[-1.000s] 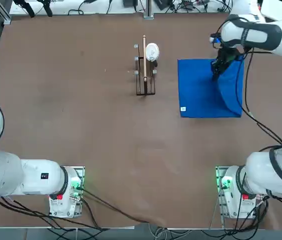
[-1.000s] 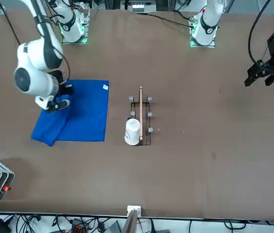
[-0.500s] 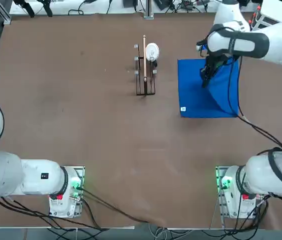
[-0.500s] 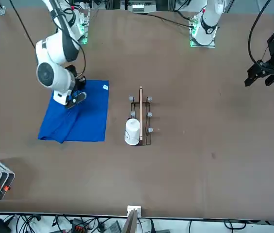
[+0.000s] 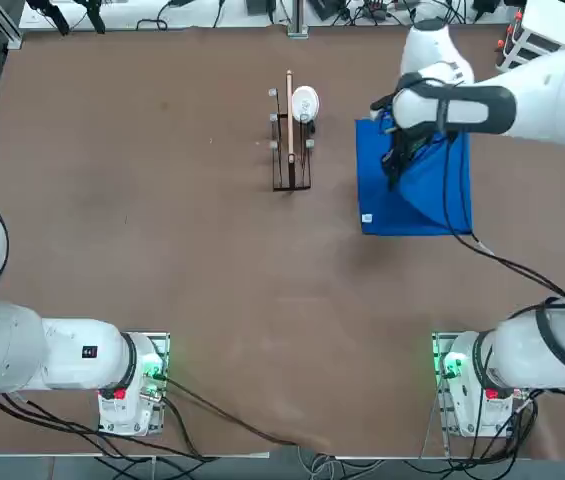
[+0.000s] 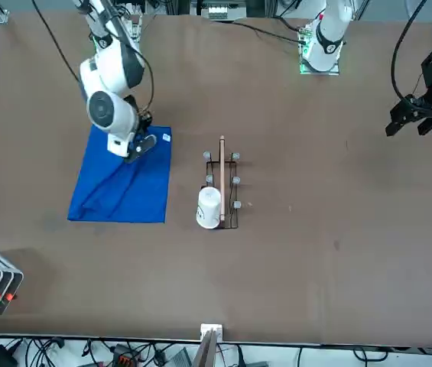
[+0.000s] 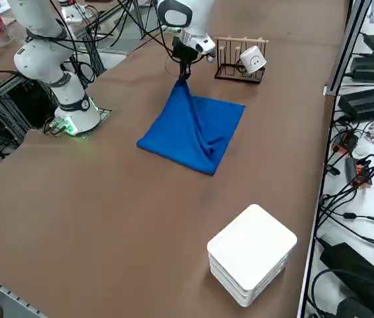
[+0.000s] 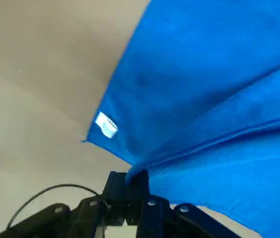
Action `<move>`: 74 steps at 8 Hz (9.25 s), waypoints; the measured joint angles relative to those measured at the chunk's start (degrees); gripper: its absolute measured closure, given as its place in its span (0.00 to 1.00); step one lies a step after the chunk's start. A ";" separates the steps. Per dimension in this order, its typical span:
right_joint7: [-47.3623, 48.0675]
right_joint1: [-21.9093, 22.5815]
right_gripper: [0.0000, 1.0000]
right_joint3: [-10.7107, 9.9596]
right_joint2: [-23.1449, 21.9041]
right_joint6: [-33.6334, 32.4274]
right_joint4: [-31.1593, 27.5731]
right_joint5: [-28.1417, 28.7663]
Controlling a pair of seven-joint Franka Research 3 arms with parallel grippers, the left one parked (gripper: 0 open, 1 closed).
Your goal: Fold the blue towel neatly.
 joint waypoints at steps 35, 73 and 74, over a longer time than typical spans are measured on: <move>2.88 -6.67 0.09 -2.80 18.31 -0.28 23.35 -13.95; 15.77 -4.12 0.97 -1.41 28.01 -3.67 31.62 -16.92; 18.23 -3.98 0.97 -1.41 28.05 -3.62 31.91 -16.32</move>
